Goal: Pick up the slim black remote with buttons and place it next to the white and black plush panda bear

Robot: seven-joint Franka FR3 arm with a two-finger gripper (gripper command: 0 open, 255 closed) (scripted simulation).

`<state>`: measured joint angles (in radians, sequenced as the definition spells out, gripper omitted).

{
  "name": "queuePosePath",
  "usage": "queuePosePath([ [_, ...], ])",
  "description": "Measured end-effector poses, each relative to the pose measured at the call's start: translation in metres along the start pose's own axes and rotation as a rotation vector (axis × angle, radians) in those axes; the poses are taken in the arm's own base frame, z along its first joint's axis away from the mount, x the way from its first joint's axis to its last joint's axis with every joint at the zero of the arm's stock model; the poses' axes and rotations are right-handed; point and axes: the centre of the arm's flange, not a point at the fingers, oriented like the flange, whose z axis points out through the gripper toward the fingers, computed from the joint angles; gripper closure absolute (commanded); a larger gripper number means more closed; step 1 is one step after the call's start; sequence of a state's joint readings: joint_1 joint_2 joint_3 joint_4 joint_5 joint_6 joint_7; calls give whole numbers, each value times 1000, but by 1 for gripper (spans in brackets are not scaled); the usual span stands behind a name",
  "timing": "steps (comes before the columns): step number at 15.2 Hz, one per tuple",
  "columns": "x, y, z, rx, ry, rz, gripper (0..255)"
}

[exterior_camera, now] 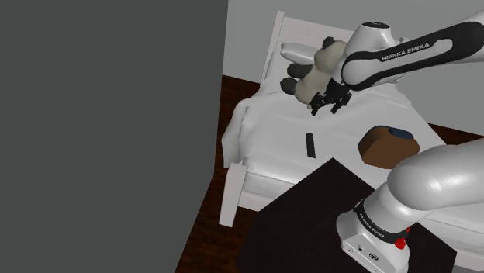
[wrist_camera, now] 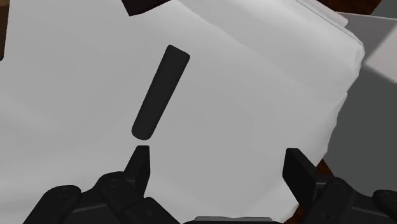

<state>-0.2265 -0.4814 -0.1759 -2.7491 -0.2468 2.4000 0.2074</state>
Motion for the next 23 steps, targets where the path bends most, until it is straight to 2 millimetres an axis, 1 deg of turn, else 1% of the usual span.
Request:
queuePosePath([
  [2,4,8,22,-4,6,45,0],
  [5,11,15,62,-10,13,112,0],
  [7,12,25,84,-13,20,157,0],
  [9,19,32,111,-17,25,202,0],
  [12,25,45,146,-22,33,270,0],
  [13,26,47,160,-24,36,292,0],
  [16,32,61,195,-28,44,359,0],
  [18,34,66,219,-32,49,404,0],
  [20,32,73,238,-35,53,434,0],
  [23,35,76,257,-36,55,443,0],
])
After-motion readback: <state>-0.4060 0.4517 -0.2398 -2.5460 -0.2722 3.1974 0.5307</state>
